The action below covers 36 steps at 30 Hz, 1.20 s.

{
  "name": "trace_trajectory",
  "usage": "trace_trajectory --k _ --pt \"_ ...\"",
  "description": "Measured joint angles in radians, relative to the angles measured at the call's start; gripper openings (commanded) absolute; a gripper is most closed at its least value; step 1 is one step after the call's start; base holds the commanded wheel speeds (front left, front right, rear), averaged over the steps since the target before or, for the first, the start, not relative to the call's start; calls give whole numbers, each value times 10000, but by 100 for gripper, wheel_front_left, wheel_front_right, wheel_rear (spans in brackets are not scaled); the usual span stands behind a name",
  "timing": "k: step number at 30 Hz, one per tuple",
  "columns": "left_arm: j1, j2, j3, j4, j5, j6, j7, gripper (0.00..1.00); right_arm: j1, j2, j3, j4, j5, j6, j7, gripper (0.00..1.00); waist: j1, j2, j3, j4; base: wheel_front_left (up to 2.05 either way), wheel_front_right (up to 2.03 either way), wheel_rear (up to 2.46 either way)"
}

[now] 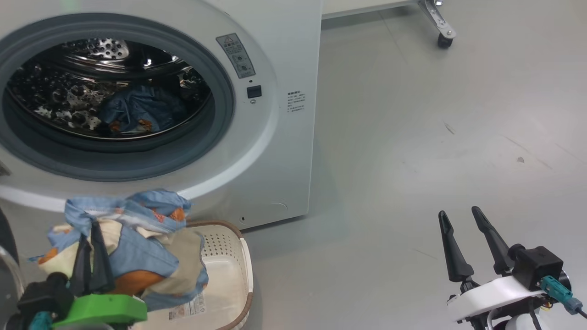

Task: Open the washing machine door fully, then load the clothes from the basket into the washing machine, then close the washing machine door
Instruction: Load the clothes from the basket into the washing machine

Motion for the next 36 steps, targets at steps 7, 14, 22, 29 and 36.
trace_trajectory --k 7,14,22,29,36 --pt "-1227 460 430 35 61 88 234 0 -364 138 96 -54 77 0 0 100 0 0 591 -574 0 0 0" --pt "-2807 941 763 384 109 161 681 0 -673 224 155 -90 130 0 0 100 0 0 1260 -1103 0 0 0" --pt "-4730 1469 1273 1348 211 272 1137 0 -1149 270 451 -107 165 0 0 100 1 0 2102 -1562 0 0 0" --pt "-5520 1969 1383 2617 270 337 1335 0 -1558 291 589 -109 165 0 0 100 1 0 2759 -1930 0 0 0" --pt "-6646 2215 1377 3674 278 261 1346 0 -1637 295 731 -13 165 0 0 100 1 0 3295 -2142 0 0 0"
